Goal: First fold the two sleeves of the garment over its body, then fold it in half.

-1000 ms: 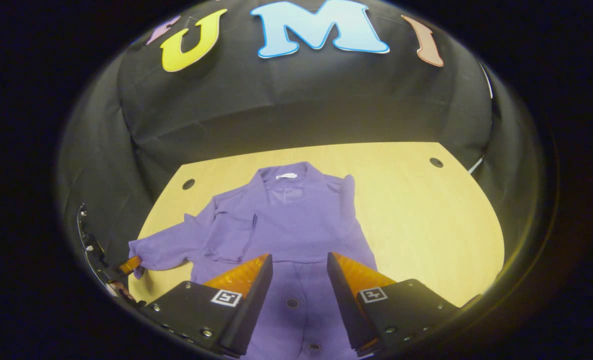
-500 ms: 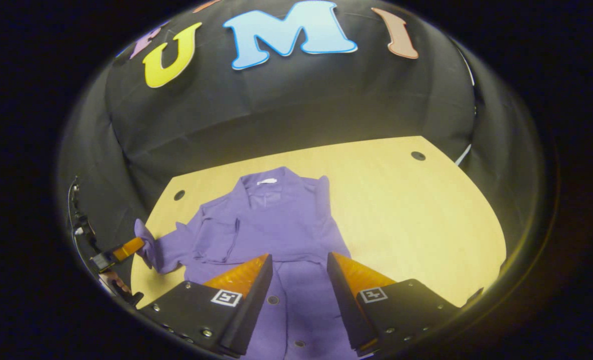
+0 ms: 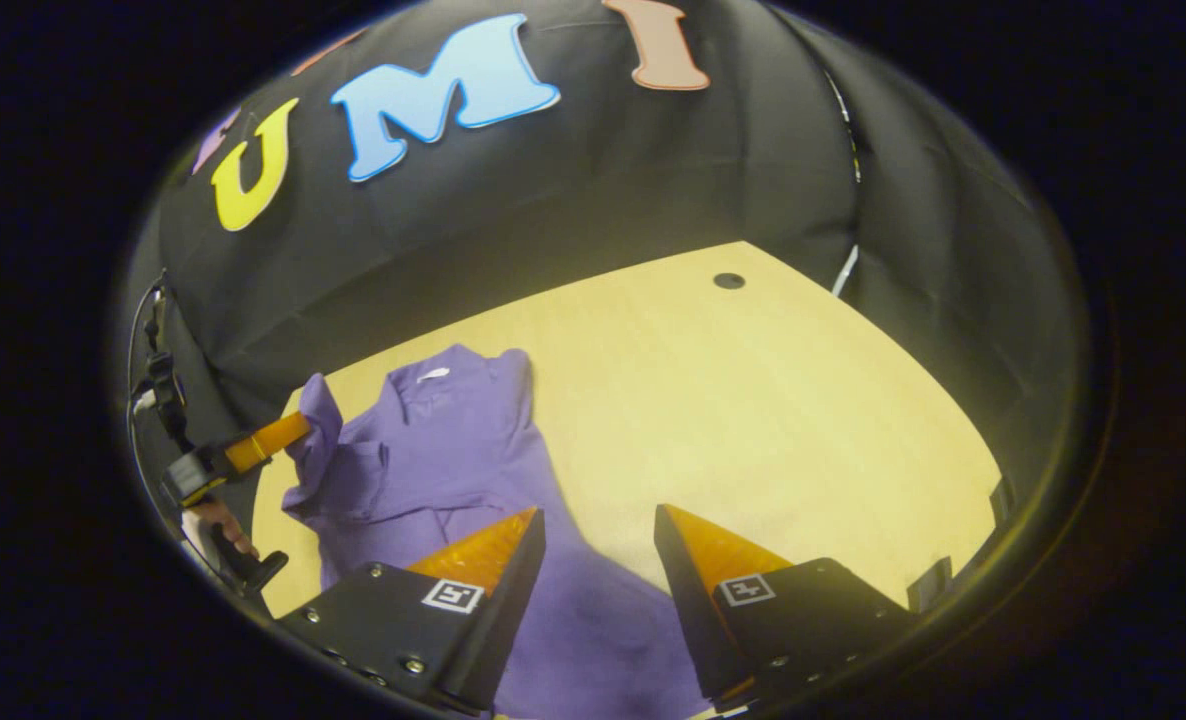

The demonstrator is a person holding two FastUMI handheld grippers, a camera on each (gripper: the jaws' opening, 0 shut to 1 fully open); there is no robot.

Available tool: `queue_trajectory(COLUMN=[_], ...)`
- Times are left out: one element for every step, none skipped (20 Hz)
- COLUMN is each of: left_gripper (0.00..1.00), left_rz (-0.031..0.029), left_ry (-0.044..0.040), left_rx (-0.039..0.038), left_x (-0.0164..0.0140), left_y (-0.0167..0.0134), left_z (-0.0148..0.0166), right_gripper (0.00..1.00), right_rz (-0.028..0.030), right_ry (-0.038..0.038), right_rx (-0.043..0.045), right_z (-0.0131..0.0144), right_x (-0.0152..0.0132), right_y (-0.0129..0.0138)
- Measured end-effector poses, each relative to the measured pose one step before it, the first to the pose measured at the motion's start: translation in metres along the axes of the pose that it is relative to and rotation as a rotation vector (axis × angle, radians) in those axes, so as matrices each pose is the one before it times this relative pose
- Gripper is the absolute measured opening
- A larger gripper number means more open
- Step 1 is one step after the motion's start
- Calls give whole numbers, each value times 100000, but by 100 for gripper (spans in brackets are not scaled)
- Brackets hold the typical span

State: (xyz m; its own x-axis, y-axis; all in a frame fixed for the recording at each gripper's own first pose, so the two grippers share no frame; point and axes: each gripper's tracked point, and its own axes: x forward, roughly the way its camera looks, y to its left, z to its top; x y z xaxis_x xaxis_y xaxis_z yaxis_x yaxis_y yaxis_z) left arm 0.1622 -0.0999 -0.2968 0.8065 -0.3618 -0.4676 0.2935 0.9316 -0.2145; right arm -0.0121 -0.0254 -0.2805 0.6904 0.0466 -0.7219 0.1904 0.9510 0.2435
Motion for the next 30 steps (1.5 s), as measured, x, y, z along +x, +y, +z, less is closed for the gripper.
queue_trajectory(left_gripper=[7, 7, 7, 7, 7, 7, 7, 7, 7, 7, 7, 7, 7, 7, 7, 7, 7, 7, 7, 7, 7, 7, 8, 34, 43, 58, 60, 68, 77, 86], left_rz=[-3831, -2185, -1925, -1425, -1038, -1186, -2347, -704, -564, -533, 101, 172, 481, 706, 633, 2001, 4086, 1847, 357, 522, 683, 837, 581, 1326, 954, 699, 368, 719, 1723, 2569], left_ry=[1234, 887, 746, 684, 853, 1190, 1099, 816, 994, 1892, 1080, 835, 527, 376, 73, -187, 430, 964, 276, 85, 136, -330, -490, -699, -677, -716, -252, -104, 14, 773], left_rx=[2953, 1545, 1450, 1777, 1633, 1346, 1014, 1134, 1493, 1942, 417, -349, -809, -989, -863, -1256, -890, -1204, -1985, -1877, -1758, -1598, -749, 164, 37, -634, -659, -442, 398, 1459], left_x=[1465, 796, 789, 742, 755, 743, 843, 715, 756, 1243, 391, 627, 471, 90, -192, -230, -285, -440, -496, -641, -730, -1215, -1257, -1130, -1068, -1865, -1280, -1399, -1284, -1865], left_y=[-3399, -1831, -1794, -1326, -1197, -1210, -1657, -929, -781, -1201, -753, -873, -458, -84, 229, 633, 1351, 892, 580, 725, 763, 898, 941, 900, 858, 1140, 896, 820, 1113, 1591], left_z=[-179, -39, -195, -256, -284, -315, -221, -104, -316, -692, -500, -421, -194, -116, 75, 18, -141, -362, -207, -173, 102, 148, -143, -47, -289, -293, -314, -673, -614, -1314], right_gripper=[70, 70, 70, 70, 70, 70, 70, 70, 70, 70, 70, 70, 70, 70, 70, 70, 70, 70, 70, 65, 65, 70, 70, 70, 70, 70, 70, 70, 70, 70], right_rz=[-1542, -985, -982, -889, -898, -806, -974, -624, -559, -617, -316, -176, 47, 130, 433, 822, 966, 831, 905, 1024, 1063, 1389, 1594, 1239, 1041, 1477, 1169, 1046, 987, 1319], right_ry=[173, -72, 153, 191, 272, 344, 483, 358, 342, 402, 159, 101, 115, 64, 392, 294, 218, 296, 351, 342, 334, 449, 603, 497, 281, 553, 547, 499, 520, 975], right_rx=[1774, 885, 897, 987, 956, 987, 1067, 581, 456, 550, 176, 184, 290, 50, -111, -412, -910, -931, -1035, -1070, -1150, -1528, -1528, -1348, -1276, -1594, -1244, -1343, -1382, -1759], right_z=[30, 42, 82, -7, 157, 25, 143, 190, 164, 236, 128, 301, 337, 0, -9, -45, -108, -104, -236, -210, -214, -247, -376, -220, -351, -318, -365, -490, -342, -710], right_x=[-112, -159, -117, -16, 8, 19, 120, 36, 101, 248, 81, 146, 321, 74, 214, 67, 18, 12, 15, 28, -28, -134, 8, -95, -173, -51, -119, -131, -136, -138], right_y=[-1835, -1110, -1157, -1074, -1064, -963, -1146, -864, -778, -1276, -530, -515, -472, -237, -24, 181, 311, 355, 410, 509, 456, 687, 801, 623, 576, 771, 624, 588, 570, 743])
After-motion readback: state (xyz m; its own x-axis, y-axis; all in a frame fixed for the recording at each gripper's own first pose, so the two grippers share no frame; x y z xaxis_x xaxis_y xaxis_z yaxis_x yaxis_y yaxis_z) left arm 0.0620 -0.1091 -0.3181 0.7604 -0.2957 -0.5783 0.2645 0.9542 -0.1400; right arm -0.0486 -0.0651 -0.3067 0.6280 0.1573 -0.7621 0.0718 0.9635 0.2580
